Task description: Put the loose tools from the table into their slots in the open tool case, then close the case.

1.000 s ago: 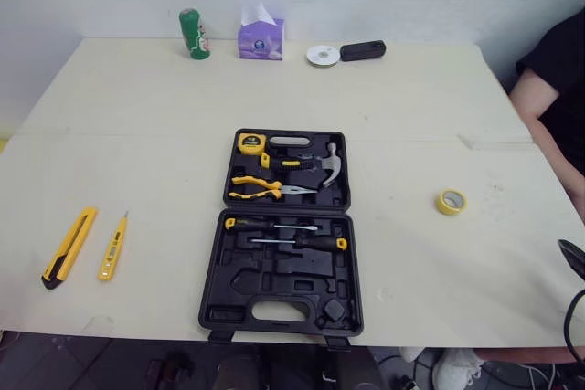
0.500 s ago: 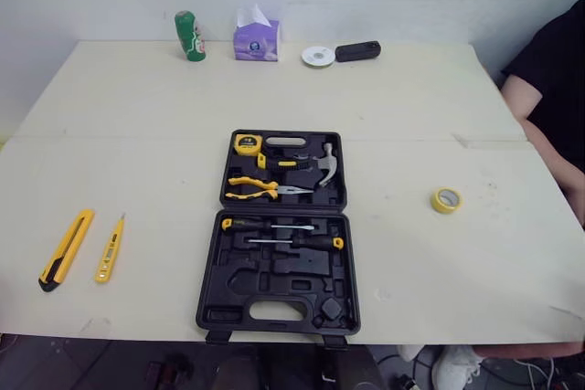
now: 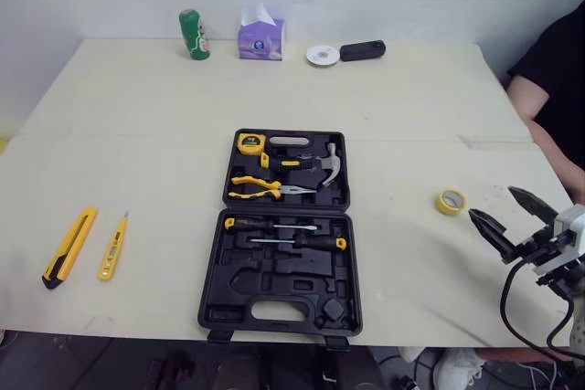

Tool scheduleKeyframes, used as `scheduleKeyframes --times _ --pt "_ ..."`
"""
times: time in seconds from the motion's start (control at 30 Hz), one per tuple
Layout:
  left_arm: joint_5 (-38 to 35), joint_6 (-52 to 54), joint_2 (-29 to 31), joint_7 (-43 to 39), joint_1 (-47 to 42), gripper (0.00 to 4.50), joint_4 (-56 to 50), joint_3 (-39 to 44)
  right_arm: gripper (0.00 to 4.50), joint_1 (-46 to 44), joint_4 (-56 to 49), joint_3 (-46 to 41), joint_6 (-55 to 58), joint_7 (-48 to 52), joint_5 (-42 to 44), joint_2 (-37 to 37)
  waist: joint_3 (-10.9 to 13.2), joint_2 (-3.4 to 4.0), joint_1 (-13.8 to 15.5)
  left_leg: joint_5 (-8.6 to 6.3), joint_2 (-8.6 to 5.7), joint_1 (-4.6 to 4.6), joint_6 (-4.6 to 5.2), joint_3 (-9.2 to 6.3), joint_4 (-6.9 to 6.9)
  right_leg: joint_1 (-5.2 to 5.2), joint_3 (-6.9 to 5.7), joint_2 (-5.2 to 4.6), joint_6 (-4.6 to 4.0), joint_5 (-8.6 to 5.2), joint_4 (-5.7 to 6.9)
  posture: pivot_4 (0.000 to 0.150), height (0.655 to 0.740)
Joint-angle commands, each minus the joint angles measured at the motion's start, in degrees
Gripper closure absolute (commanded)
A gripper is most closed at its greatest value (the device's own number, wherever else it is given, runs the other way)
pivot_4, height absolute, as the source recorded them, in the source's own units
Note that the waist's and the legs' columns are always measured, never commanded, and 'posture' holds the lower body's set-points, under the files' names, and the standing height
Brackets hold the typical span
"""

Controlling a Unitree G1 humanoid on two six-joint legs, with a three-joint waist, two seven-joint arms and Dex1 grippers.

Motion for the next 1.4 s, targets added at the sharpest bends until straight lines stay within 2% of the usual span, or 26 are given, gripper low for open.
scheduleKeyframes --times 0.03,0.13,0.27,0.4,0.57,0.67,0.77,0.83,0.97,1.17,1.4 --pt "-2.1 5.6 -2.0 -0.8 4.6 0.0 -12.8 -1.3 0.06 -1.7 -5.3 1.1 3.1 2.2 2.0 -0.7 0.0 -0.09 0.1 0.0 0.0 0.0 0.0 0.0 -0.02 -0.01 -0.01 0.0 0.0 0.0 0.0 0.15 0.74" --pt "-3.6 12.2 -4.6 0.4 9.9 0.0 -27.6 -4.2 0.06 -5.9 -9.6 5.4 3.4 4.5 2.0 0.5 0.0 -0.1 0.0 0.02 -0.05 -0.05 -0.03 -0.01 0.07 0.03 -0.02 0.0 -0.02 -0.01 -0.03 0.15 0.74" --pt "-6.4 19.6 -7.2 5.6 12.3 0.0 -40.1 -4.0 0.06 -9.2 -14.8 9.4 2.9 8.8 2.6 1.3 0.0 -0.12 0.0 -0.01 -0.06 -0.08 0.01 0.03 0.16 0.09 0.07 -0.01 0.15 0.08 -0.17 0.15 0.74" --pt "-9.7 30.3 -10.1 15.3 15.5 0.0 -52.1 -2.8 0.06 -12.9 -19.0 14.8 3.5 12.5 2.0 1.9 0.0 -0.13 0.1 0.08 -0.04 -0.05 0.01 0.01 0.08 0.08 0.03 0.03 0.12 0.06 -0.13 0.15 0.74" --pt "-6.8 35.4 -11.0 22.9 15.5 0.0 -59.9 -4.8 0.06 -17.3 -21.5 20.0 7.6 14.8 3.4 3.7 0.0 -0.15 0.1 0.17 -0.04 -0.06 0.08 0.01 0.18 0.1 0.05 0.03 0.12 0.06 -0.09 0.15 0.74" --pt "-3.5 42.7 -11.3 31.5 13.3 0.0 -64.2 -11.2 0.06 -18.8 -22.6 22.4 9.4 16.6 4.3 4.7 0.0 -0.13 0.6 0.16 -0.08 -0.06 0.08 -0.03 0.17 0.12 0.03 0.03 0.11 0.06 -0.1 0.15 0.74" --pt "-2.1 46.1 -12.5 37.1 9.4 0.0 -65.0 -13.3 0.06 -19.8 -23.9 23.4 10.8 17.5 5.1 5.5 0.0 -0.14 0.6 0.21 -0.07 -0.08 0.21 -0.03 0.18 0.12 0.03 0.03 0.11 0.06 -0.11 0.15 0.74" --pt "-4.2 50.6 -12.7 39.0 5.6 0.0 -63.5 -14.9 0.06 -20.2 -24.6 24.7 11.6 18.3 5.2 6.1 0.0 -0.17 0.6 0.22 -0.07 -0.09 0.23 -0.03 0.19 0.12 0.02 0.03 0.11 0.06 -0.11 0.15 0.74" --pt "-3.2 55.7 -11.3 39.7 1.9 0.0 -60.6 -17.6 0.06 -20.2 -25.6 25.7 12.0 19.4 5.0 7.0 0.0 -0.18 0.5 0.24 -0.06 -0.08 0.22 -0.04 0.22 0.13 0.0 0.04 0.11 0.06 -0.04 0.15 0.74" --pt "1.9 54.4 -12.2 39.9 -0.4 0.0 -58.0 -23.6 0.06 -20.0 -25.4 26.9 10.2 21.3 3.5 8.1 0.0 -0.18 0.2 0.23 -0.08 -0.08 0.22 -0.03 0.21 0.12 0.0 0.05 0.11 0.06 -0.05 0.15 0.74" --pt "4.3 53.7 -13.4 39.3 -2.0 0.0 -54.2 -24.1 0.06 -19.7 -25.5 26.7 10.0 20.2 2.2 7.9 0.0 -0.17 0.3 0.27 -0.07 -0.05 0.08 -0.03 0.22 0.12 0.0 0.04 0.11 0.06 0.0 0.15 0.74"
